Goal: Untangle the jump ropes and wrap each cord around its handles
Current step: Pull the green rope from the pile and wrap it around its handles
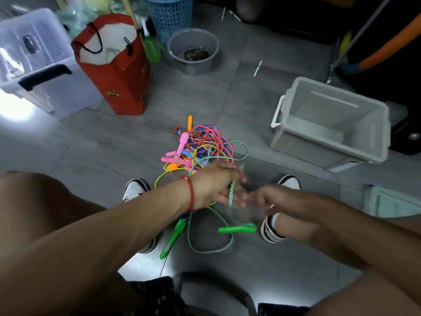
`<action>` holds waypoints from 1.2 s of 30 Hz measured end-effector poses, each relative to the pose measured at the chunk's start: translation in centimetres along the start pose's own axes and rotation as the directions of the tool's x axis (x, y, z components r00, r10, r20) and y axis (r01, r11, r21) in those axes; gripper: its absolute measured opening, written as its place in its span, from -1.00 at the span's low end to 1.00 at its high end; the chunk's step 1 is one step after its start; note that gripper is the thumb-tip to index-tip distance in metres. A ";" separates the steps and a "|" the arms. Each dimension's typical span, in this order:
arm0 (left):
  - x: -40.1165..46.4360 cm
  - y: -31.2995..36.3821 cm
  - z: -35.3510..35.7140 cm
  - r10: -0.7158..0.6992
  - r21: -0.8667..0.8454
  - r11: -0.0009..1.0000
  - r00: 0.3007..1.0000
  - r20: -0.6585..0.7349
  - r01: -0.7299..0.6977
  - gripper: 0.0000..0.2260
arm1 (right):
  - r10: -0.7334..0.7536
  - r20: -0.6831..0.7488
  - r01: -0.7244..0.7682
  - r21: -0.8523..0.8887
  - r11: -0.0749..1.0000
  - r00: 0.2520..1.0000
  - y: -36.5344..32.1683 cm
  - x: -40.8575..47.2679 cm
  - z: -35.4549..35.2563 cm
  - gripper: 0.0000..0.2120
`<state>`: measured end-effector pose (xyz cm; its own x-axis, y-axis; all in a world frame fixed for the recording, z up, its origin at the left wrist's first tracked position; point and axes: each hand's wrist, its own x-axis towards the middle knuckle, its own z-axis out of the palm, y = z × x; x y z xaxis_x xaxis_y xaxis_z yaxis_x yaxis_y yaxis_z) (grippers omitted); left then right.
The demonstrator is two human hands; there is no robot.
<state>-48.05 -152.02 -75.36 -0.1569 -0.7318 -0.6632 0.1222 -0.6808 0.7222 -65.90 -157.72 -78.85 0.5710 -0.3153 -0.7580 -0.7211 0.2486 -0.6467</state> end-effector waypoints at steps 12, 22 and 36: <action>0.8 -5.1 2.6 -0.225 -0.179 0.950 0.959 0.172 0.255 -0.69 | -0.144 -0.015 0.143 0.263 0.954 0.990 1.1 -6.1 0.1 -0.84; -0.8 -2.2 3.6 0.130 0.264 0.951 0.982 0.134 -0.162 -0.87 | 0.037 -0.155 0.020 0.351 0.936 0.987 1.5 -2.6 0.4 -0.76; 2.7 -4.3 -1.6 -0.175 -0.267 0.956 0.965 -0.197 0.120 -0.82 | 0.005 0.474 0.144 -0.276 0.950 0.880 0.8 -4.4 1.5 -0.81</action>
<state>-47.42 -151.11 -80.63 0.0201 -0.5927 -0.8052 0.3594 -0.7472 0.5590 -68.37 -154.77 -76.16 0.6854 0.1578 -0.7109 -0.7116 -0.0623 -0.6998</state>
